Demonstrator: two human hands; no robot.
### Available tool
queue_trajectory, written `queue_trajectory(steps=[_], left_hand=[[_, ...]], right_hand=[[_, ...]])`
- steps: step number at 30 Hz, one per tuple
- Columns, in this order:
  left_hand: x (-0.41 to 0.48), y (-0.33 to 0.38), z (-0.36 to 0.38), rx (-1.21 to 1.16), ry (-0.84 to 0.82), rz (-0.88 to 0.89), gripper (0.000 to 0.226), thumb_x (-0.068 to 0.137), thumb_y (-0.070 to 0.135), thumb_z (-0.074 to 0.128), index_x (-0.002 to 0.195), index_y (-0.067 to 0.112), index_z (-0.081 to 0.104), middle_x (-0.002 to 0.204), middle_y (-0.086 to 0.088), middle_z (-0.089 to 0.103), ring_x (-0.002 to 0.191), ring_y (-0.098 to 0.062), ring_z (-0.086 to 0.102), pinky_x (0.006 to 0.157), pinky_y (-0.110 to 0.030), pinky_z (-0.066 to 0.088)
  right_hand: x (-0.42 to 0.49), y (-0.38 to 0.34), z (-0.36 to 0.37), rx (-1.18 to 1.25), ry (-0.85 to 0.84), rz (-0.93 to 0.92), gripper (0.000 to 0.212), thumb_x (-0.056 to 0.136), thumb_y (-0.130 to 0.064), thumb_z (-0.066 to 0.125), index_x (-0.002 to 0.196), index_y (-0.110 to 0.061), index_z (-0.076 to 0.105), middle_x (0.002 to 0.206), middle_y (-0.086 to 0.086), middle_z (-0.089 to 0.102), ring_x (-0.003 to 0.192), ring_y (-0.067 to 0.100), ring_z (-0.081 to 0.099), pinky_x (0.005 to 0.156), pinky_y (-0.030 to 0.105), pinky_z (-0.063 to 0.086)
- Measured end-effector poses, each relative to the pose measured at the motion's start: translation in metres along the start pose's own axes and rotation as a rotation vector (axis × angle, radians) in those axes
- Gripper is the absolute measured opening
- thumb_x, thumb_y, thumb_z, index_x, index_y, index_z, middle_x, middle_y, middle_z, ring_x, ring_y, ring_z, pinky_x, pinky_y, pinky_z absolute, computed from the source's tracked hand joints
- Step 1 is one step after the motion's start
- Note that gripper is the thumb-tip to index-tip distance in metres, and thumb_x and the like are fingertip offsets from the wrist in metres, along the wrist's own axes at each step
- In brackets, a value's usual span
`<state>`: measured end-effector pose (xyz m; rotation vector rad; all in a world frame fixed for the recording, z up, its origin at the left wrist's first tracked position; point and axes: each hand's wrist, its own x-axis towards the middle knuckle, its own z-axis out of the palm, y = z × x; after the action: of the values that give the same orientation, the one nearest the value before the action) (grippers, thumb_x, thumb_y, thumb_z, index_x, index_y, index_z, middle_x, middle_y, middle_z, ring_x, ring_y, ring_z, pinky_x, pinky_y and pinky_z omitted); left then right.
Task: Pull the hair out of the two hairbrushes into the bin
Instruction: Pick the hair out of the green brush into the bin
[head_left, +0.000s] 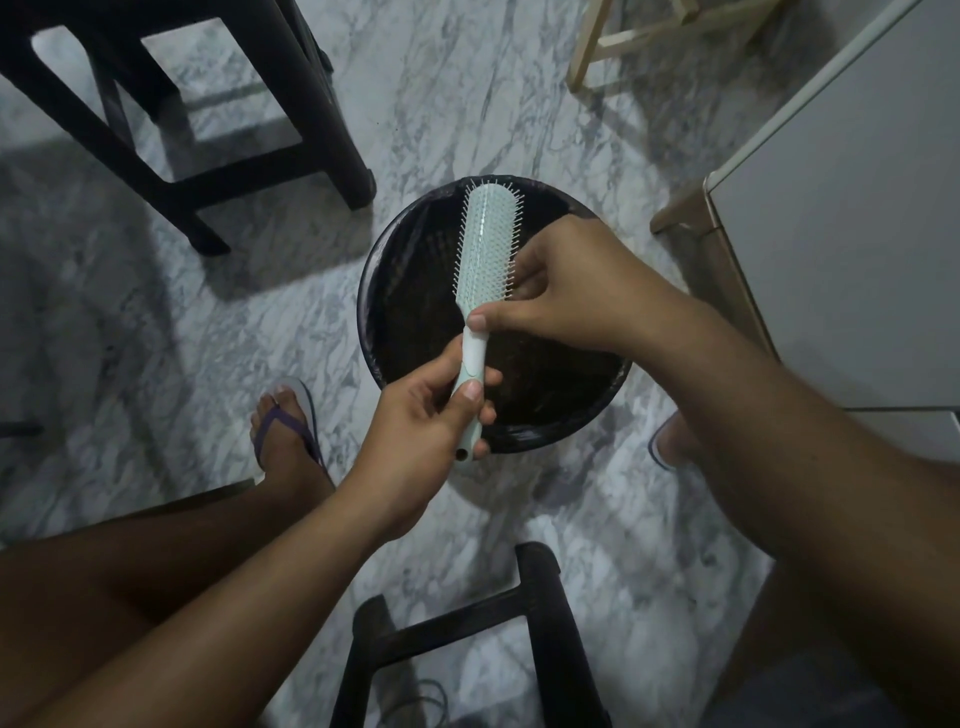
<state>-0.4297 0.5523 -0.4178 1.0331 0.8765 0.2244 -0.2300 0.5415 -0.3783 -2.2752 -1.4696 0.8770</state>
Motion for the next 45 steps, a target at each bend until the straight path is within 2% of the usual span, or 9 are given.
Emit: queue_trajectory(steps=[6, 14, 19, 23, 29, 33, 36, 41, 45], left_hand=[[0.003, 0.004, 0.001, -0.043, 0.008, -0.016, 0.048, 0.102, 0.005, 0.049, 0.145, 0.026, 0.051, 0.102, -0.001, 0.061, 0.079, -0.015, 0.051, 0.062, -0.031, 0.045], [0.004, 0.006, 0.004, -0.084, 0.001, -0.014, 0.045, 0.101, 0.004, 0.051, 0.141, 0.024, 0.054, 0.1, 0.001, 0.064, 0.078, -0.014, 0.052, 0.059, -0.029, 0.044], [0.005, 0.005, 0.001, -0.108, 0.042, -0.038, 0.047, 0.101, 0.004, 0.05, 0.144, 0.021, 0.052, 0.101, 0.0, 0.063, 0.079, -0.014, 0.052, 0.061, -0.029, 0.046], [0.004, 0.003, -0.001, -0.096, 0.053, -0.037, 0.047, 0.101, 0.003, 0.05, 0.145, 0.021, 0.052, 0.1, 0.001, 0.064, 0.078, -0.014, 0.052, 0.061, -0.03, 0.045], [0.003, 0.003, 0.001, -0.029, 0.042, -0.006, 0.049, 0.101, 0.004, 0.051, 0.145, 0.024, 0.05, 0.097, 0.004, 0.066, 0.078, -0.013, 0.052, 0.064, -0.032, 0.046], [0.002, -0.002, -0.002, 0.095, 0.072, 0.032, 0.05, 0.102, 0.004, 0.05, 0.147, 0.025, 0.048, 0.095, 0.009, 0.066, 0.077, -0.011, 0.054, 0.065, -0.033, 0.047], [0.001, -0.005, -0.002, 0.108, 0.082, 0.014, 0.049, 0.101, 0.005, 0.051, 0.143, 0.03, 0.049, 0.093, 0.013, 0.068, 0.076, -0.009, 0.056, 0.065, -0.032, 0.048], [0.002, -0.003, -0.001, -0.071, 0.051, -0.052, 0.048, 0.101, 0.003, 0.05, 0.145, 0.022, 0.051, 0.098, 0.003, 0.064, 0.077, -0.013, 0.051, 0.06, -0.03, 0.045], [0.001, -0.004, 0.001, -0.073, 0.031, -0.038, 0.049, 0.101, 0.002, 0.05, 0.145, 0.022, 0.051, 0.1, 0.0, 0.063, 0.078, -0.015, 0.05, 0.059, -0.03, 0.043]], right_hand=[[-0.001, -0.002, 0.004, 0.01, -0.028, 0.003, 0.032, 0.091, -0.034, 0.07, 0.074, -0.008, 0.074, 0.068, 0.006, 0.073, 0.065, 0.018, 0.071, 0.073, 0.039, 0.059], [-0.004, 0.001, -0.018, 0.048, -0.162, 0.071, 0.021, 0.099, -0.026, 0.061, 0.084, -0.018, 0.074, 0.074, -0.008, 0.077, 0.063, 0.001, 0.071, 0.058, 0.009, 0.05], [-0.004, 0.009, -0.041, -0.022, 0.113, 0.059, 0.013, 0.094, -0.021, 0.066, 0.091, -0.016, 0.078, 0.079, -0.003, 0.077, 0.073, 0.005, 0.07, 0.07, 0.011, 0.048], [-0.005, 0.006, -0.038, 0.013, 0.204, -0.063, 0.014, 0.081, -0.029, 0.081, 0.092, -0.021, 0.078, 0.077, -0.011, 0.068, 0.064, -0.007, 0.058, 0.061, -0.001, 0.041], [0.003, -0.005, 0.0, -0.027, 0.189, -0.129, 0.021, 0.085, -0.037, 0.074, 0.102, -0.025, 0.071, 0.095, -0.006, 0.065, 0.065, -0.003, 0.048, 0.078, 0.032, 0.054], [0.002, -0.008, 0.003, -0.121, 0.178, -0.084, 0.031, 0.084, -0.049, 0.073, 0.107, -0.03, 0.069, 0.103, -0.006, 0.063, 0.091, 0.014, 0.061, 0.082, 0.038, 0.054], [0.001, -0.009, 0.012, -0.163, 0.187, -0.081, 0.018, 0.088, -0.04, 0.07, 0.1, -0.027, 0.072, 0.1, -0.003, 0.067, 0.091, 0.021, 0.065, 0.079, 0.042, 0.056], [0.005, -0.006, 0.001, 0.241, 0.27, -0.051, 0.009, 0.092, -0.022, 0.068, 0.092, -0.017, 0.075, 0.073, -0.009, 0.069, 0.068, 0.008, 0.068, 0.07, 0.027, 0.057], [0.012, 0.004, -0.026, 0.451, 0.416, 0.019, 0.018, 0.099, -0.017, 0.057, 0.106, -0.013, 0.073, 0.092, -0.004, 0.077, 0.068, 0.006, 0.072, 0.063, 0.018, 0.055]])
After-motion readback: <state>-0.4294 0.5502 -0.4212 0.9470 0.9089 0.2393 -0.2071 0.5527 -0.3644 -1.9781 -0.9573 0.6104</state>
